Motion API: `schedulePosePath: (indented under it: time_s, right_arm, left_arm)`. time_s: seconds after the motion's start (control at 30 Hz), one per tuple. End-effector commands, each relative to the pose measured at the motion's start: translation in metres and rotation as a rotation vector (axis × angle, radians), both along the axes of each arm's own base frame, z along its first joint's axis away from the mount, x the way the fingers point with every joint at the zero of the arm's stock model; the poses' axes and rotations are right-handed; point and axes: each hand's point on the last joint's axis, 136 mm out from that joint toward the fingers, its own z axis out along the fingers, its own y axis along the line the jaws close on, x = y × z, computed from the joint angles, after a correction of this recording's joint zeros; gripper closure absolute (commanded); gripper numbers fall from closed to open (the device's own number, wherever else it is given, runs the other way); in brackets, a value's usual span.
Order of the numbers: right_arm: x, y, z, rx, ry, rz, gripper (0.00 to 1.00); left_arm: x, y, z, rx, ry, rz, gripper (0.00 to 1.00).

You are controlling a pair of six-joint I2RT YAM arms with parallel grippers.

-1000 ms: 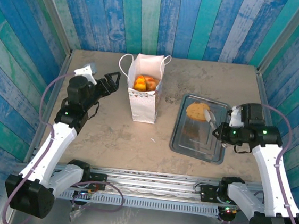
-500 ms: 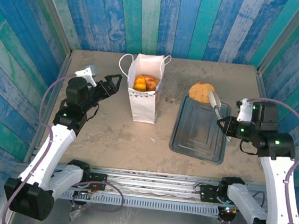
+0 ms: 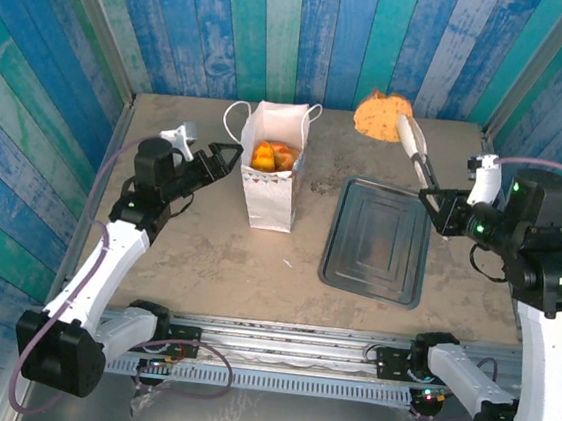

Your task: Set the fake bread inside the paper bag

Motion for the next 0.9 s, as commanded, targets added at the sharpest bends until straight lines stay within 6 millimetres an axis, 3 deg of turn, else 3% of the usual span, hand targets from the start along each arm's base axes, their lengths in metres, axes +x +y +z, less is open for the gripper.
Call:
schedulePosePath:
  time_s: [0.0, 0.3, 0.43, 0.63, 0.87]
  right_arm:
    - [0.003, 0.012, 0.026, 0.004, -0.076, 0.045, 0.93]
    - [0.022, 0.072, 0.04, -0.086, -0.135, 0.125, 0.94]
    - [0.031, 0.109, 0.042, -0.184, -0.164, 0.168, 0.94]
    - [0.054, 0.137, 0.038, -0.346, -0.176, 0.16, 0.93]
    - [0.072, 0.157, 0.02, -0.461, -0.174, 0.171, 0.93]
  left_arm:
    - [0.007, -0.008, -0.001, -0.026, -0.009, -0.03, 0.12]
    - [0.021, -0.015, 0.0, -0.047, -0.012, -0.035, 0.27]
    - [0.025, -0.013, 0.005, -0.044, -0.024, -0.02, 0.34]
    - [0.026, -0.006, 0.008, -0.029, -0.036, 0.02, 0.43]
    - [0.024, -0.002, 0.009, 0.012, -0.041, 0.034, 0.49]
